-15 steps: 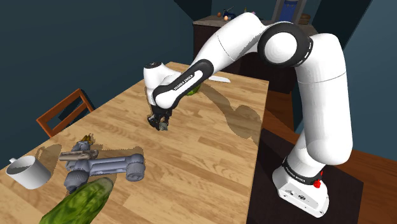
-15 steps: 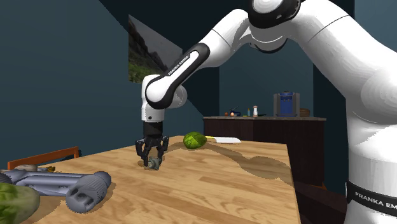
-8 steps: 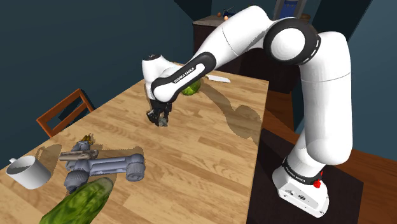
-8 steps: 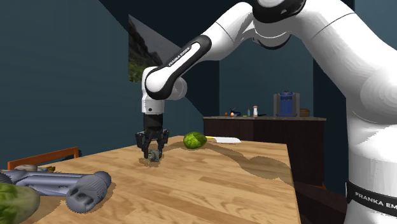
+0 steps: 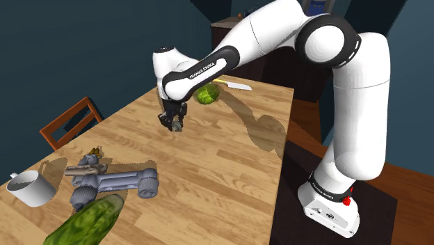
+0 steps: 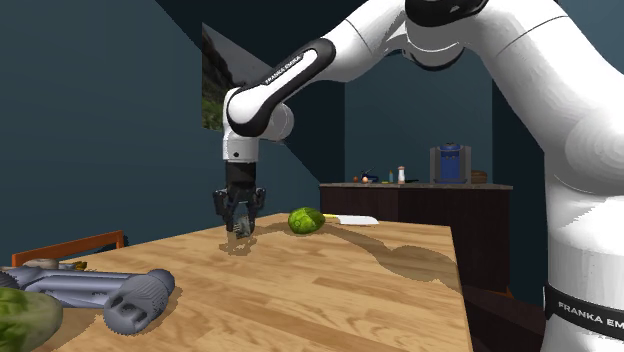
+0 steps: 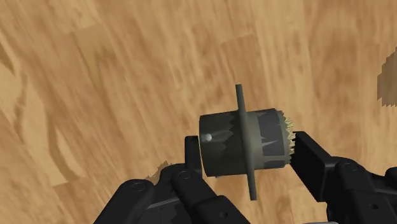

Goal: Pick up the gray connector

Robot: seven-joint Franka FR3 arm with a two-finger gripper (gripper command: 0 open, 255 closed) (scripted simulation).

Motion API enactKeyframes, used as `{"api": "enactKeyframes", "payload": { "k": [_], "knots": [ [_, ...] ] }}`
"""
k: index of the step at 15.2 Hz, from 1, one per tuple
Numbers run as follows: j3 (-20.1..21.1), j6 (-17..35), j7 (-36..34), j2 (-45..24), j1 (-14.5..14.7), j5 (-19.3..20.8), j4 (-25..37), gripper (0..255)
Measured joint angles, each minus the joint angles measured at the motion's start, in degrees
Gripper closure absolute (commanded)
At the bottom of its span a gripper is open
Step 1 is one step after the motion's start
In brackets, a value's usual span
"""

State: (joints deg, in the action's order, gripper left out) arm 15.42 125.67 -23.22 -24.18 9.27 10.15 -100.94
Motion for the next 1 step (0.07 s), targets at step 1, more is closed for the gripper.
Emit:
{"api": "enactKeyframes", "payload": {
  "k": [1],
  "knots": [
    [0.0, -0.3, 0.0, 0.2, 0.0, -0.1, 0.1, 255]
  ]
}}
